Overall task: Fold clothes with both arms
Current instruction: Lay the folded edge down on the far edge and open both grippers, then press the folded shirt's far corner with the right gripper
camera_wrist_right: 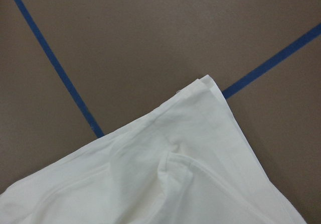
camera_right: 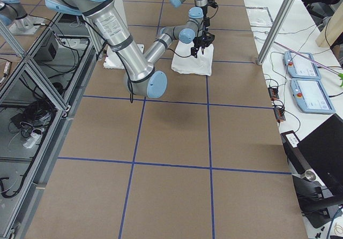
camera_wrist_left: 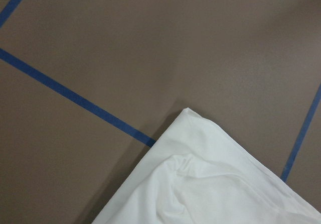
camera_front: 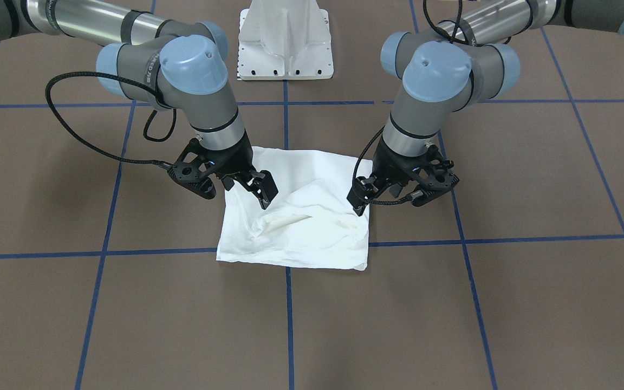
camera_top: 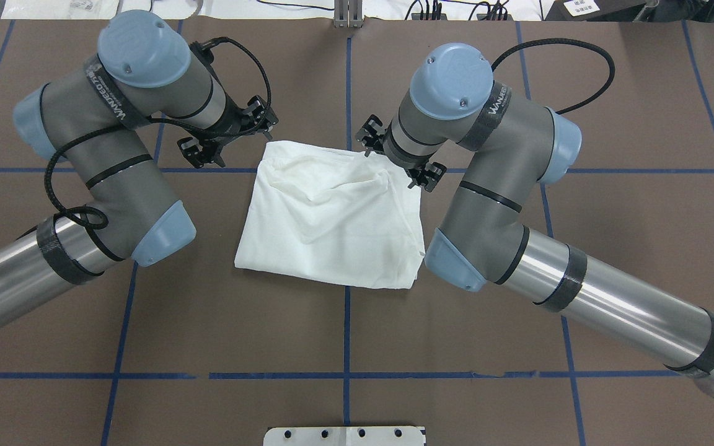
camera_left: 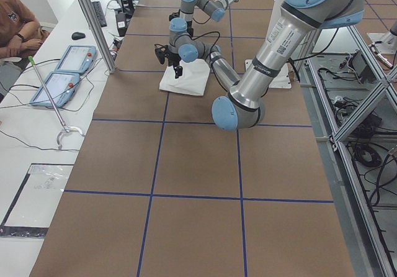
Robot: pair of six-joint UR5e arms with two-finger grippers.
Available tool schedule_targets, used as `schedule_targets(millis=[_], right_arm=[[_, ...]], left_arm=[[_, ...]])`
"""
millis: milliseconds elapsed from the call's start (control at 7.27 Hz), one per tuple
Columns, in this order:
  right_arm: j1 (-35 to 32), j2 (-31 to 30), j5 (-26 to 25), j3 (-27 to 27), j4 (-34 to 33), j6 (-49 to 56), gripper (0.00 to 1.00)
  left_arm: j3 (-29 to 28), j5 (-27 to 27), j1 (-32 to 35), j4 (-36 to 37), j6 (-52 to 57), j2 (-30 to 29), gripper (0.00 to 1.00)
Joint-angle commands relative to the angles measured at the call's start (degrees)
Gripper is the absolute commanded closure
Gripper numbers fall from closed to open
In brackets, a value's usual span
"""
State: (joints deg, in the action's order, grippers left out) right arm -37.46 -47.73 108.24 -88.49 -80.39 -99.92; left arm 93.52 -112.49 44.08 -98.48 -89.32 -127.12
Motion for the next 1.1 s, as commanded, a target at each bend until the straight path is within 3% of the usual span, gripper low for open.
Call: schedule_targets(millis=[0,413,550,826,963], right_arm=[[0.02,2.00,-0.40,6.98,3.92,1.66,0.01],[0.20,5.17,0.12,13.83,4.01,1.40,0.04],[0.98,5.80,-0.05,14.65,3.93,1.05,0.10],[1.43,5.80,-0.23,15.01,3.84,0.87,0.44],[1.69,5.72,-0.23,15.01,3.84,1.04,0.74]], left_arm=[[0.17,-0.10,0.92,-0.13,2.04,0.82,0.00],[0.69,0.07,1.01,-0.13,2.04,1.00,0.00],[0.87,0.33,1.01,-0.13,2.04,1.09,0.00],[0.96,0.25,1.01,-0.22,2.04,1.70,0.00],[0.96,0.25,1.01,-0.22,2.04,1.70,0.00]])
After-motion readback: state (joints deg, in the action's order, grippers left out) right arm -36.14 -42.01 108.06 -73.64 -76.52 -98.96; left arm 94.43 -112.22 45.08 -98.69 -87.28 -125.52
